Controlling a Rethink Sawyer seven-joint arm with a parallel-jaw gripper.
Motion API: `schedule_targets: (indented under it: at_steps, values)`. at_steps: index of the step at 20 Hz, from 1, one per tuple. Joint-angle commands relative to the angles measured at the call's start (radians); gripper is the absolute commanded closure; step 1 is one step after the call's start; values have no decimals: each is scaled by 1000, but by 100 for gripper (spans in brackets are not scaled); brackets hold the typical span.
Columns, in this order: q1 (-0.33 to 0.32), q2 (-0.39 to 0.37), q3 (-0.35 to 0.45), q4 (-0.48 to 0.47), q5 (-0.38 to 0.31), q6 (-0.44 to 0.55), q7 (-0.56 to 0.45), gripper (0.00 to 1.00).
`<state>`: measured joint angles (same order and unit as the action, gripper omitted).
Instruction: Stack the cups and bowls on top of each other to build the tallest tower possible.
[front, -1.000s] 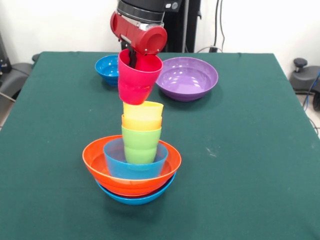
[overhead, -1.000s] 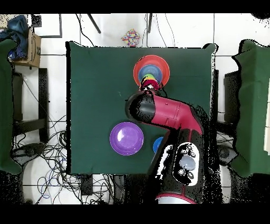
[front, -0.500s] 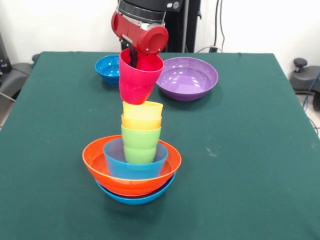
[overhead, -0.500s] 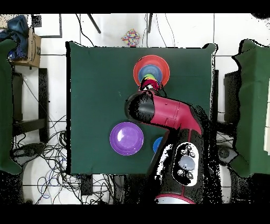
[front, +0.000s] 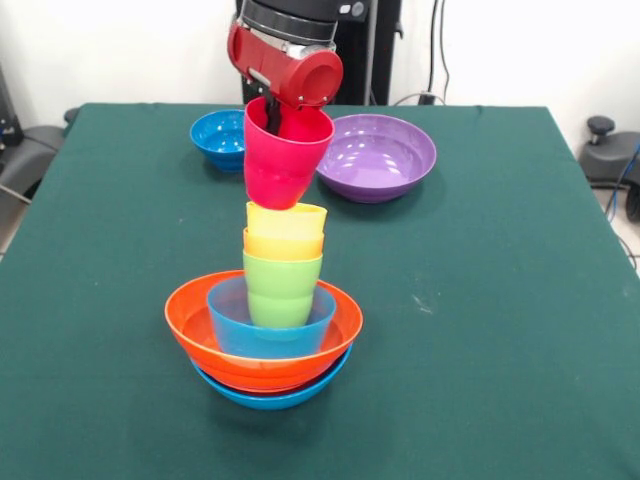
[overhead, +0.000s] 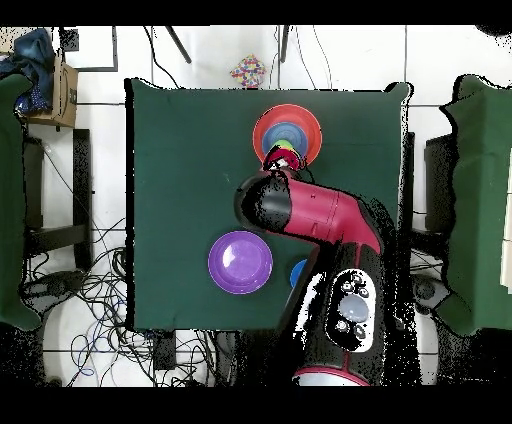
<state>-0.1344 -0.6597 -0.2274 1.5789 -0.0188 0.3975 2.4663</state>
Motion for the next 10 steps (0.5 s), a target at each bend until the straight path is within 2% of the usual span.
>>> schedule_targets:
  at_steps: [1, 10]
  values:
    - [22, 28, 113, 68, 9, 51, 44, 100]
    - [41, 49, 99, 57, 9, 37, 65, 100]
